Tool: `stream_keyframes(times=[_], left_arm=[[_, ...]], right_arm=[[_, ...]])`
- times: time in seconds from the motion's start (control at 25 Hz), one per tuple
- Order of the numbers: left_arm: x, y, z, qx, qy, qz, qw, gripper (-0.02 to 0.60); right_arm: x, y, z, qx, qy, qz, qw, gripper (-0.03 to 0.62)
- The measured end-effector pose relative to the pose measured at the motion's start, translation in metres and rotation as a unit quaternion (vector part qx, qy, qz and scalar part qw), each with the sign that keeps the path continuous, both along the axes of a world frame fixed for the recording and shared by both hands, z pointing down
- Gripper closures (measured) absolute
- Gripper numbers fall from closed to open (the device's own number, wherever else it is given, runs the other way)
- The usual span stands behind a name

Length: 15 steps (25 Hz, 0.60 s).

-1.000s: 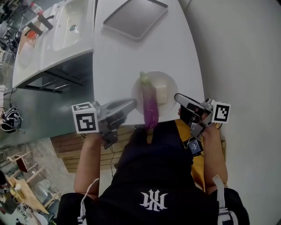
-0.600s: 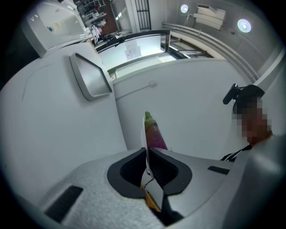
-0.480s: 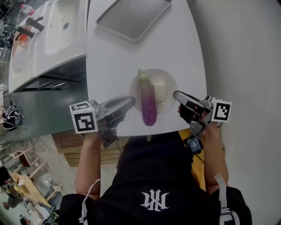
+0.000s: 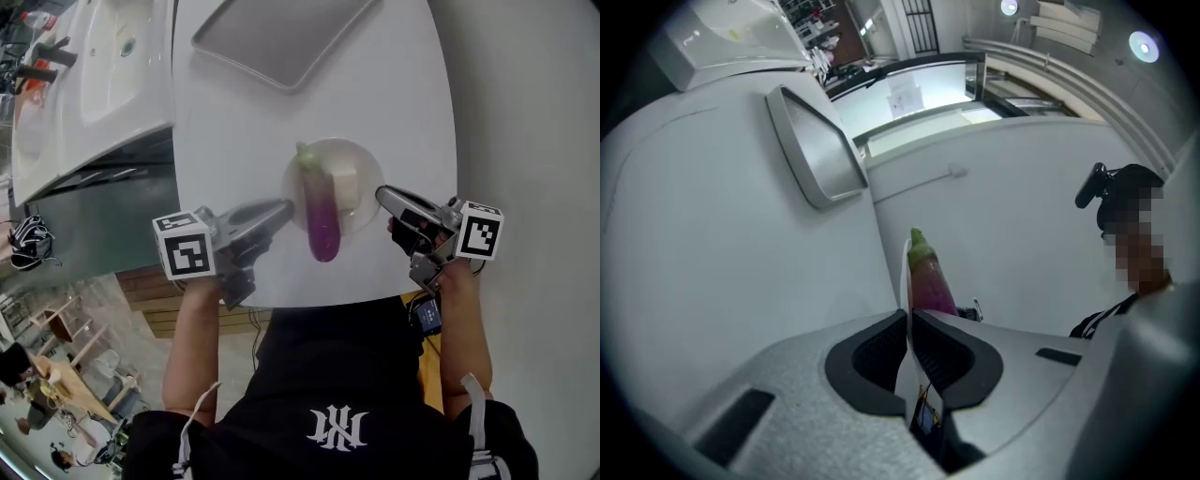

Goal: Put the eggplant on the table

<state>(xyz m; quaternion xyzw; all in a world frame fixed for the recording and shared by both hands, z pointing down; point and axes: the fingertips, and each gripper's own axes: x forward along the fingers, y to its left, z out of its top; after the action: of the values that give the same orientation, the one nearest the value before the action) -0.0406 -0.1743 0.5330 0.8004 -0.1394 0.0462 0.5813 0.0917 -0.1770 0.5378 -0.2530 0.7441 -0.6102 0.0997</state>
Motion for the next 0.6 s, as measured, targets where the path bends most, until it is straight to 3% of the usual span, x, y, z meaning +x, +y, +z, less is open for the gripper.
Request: stream_keyframes(times=[0.32,0.6], left_arm=[[0.006,-0.012,0.028,-0.01,-0.042,0.008,0.999,0.563],[0.011,-0.008,0.052,0.004,-0.1,0.023,0.9947,0.563]], right_arm=[[0.006,-0.012,0.031,-0.026,0.035,-0.001,0.999,0.585],[0.01,-0.01,0.052,-0.032,0.084,-0.007,0.996,0.583]])
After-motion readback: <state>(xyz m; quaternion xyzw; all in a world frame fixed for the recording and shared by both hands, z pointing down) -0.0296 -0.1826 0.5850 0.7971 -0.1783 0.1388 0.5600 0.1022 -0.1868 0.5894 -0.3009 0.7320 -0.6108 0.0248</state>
